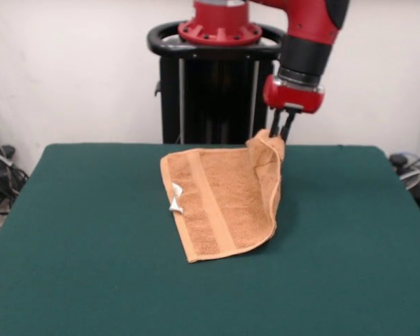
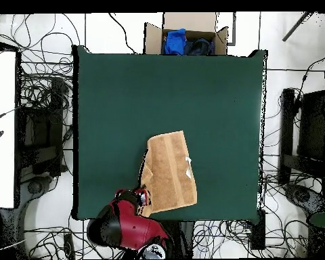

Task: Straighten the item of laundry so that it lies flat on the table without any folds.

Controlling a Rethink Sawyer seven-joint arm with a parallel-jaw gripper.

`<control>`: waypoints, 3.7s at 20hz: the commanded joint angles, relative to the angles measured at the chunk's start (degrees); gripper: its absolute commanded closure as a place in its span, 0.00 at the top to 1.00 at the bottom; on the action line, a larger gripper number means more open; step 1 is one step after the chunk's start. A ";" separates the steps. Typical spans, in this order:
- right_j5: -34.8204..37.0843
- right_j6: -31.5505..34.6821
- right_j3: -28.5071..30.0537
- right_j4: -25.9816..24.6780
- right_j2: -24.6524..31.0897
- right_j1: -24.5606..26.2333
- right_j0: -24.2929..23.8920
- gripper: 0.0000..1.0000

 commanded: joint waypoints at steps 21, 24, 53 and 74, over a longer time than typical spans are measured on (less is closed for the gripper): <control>11.57 15.70 -5.58 11.91 5.01 -1.77 4.92 0.00; 11.54 15.94 -5.50 12.34 5.90 -1.94 4.51 0.00; 11.45 17.15 -6.72 17.48 11.81 -2.85 3.15 0.00; 4.72 16.82 -7.02 16.32 12.00 2.01 0.89 0.00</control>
